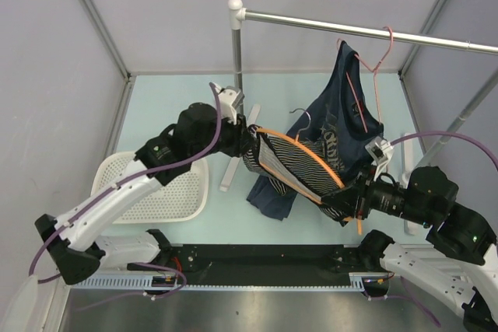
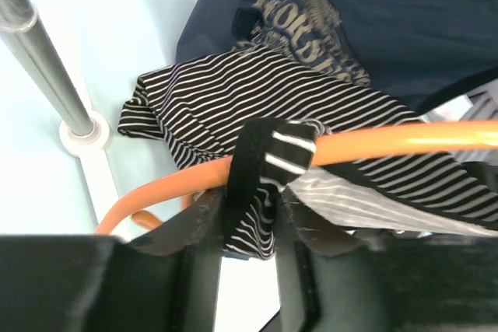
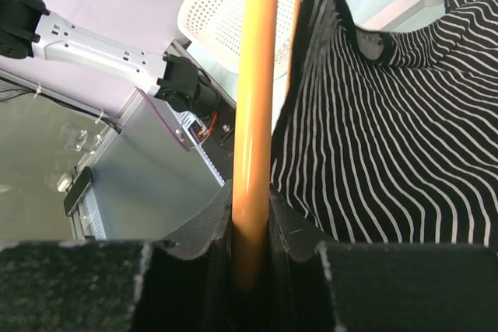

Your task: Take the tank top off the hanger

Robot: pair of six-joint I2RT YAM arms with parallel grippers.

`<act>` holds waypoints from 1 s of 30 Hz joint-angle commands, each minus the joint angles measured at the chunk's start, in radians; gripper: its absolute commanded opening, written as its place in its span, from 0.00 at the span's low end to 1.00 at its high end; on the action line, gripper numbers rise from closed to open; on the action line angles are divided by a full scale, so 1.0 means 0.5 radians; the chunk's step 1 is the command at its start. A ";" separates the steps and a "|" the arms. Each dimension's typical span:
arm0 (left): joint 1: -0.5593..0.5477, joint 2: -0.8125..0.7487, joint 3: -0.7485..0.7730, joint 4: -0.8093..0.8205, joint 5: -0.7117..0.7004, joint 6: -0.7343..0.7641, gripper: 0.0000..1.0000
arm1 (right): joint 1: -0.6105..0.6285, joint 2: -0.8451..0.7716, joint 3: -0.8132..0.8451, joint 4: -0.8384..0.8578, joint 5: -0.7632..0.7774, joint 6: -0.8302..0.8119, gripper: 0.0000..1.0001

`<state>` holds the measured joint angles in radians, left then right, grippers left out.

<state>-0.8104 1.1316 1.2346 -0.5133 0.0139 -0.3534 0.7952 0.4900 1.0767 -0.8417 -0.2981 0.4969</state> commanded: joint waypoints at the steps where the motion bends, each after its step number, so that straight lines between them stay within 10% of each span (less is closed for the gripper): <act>1: 0.010 0.160 0.172 -0.093 -0.077 0.060 0.26 | -0.007 -0.075 -0.003 0.202 -0.079 -0.009 0.00; 3: 0.010 0.191 0.233 -0.136 -0.120 0.053 0.00 | -0.004 -0.081 0.003 0.135 -0.048 -0.067 0.00; 16: 0.516 0.191 0.344 -0.514 -0.163 -0.069 0.00 | -0.007 -0.302 0.215 -0.283 -0.030 -0.487 0.00; 30: 0.526 -0.072 -0.174 -0.082 0.506 -0.272 0.00 | -0.065 -0.526 0.080 0.333 0.302 -0.242 0.00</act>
<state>-0.5850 1.1767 1.2060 -0.6647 0.2253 -0.4530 0.7868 0.2363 1.1255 -0.8883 -0.1829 0.3195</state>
